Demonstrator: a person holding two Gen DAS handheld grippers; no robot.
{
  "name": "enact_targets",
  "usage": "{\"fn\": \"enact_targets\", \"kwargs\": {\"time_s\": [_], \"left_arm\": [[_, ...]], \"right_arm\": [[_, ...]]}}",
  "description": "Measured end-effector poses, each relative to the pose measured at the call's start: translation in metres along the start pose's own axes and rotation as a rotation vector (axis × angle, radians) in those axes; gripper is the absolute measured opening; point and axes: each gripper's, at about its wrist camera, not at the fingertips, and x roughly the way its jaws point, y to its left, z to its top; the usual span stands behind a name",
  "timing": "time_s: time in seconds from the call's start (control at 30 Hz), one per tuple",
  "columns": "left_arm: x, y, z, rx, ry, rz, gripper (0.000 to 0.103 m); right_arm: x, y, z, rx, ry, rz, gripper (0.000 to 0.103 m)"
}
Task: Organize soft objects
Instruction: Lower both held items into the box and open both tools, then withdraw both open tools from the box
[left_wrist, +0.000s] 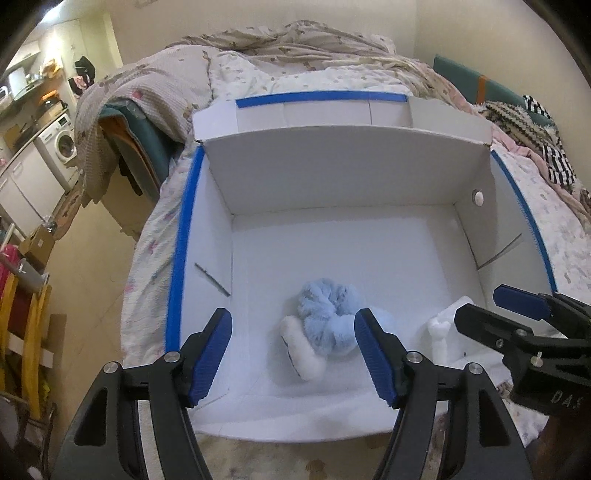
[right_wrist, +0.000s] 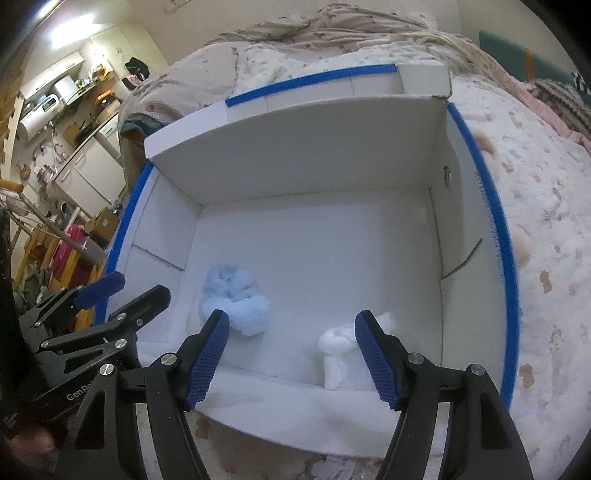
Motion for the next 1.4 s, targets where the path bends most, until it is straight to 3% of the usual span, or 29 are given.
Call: {"fn": "enact_targets", "kwargs": {"time_s": [0.43,1.07,1.4], "left_arm": [[-0.046,0.016,-0.026,-0.031,-0.061,0.014,0.066],[-0.064,0.037,-0.083,-0.121,0.002,0.028,0.066],[-0.051,0.029,-0.099,-0.117,0.078,0.000,0.066]], "right_arm": [[-0.052,0.000,-0.025,0.013,-0.068,-0.033,0.074],[-0.082,-0.010,-0.082,0.067,-0.049,-0.073,0.074],[-0.070,-0.019,-0.102,0.097,0.044,-0.107,0.074]]}}
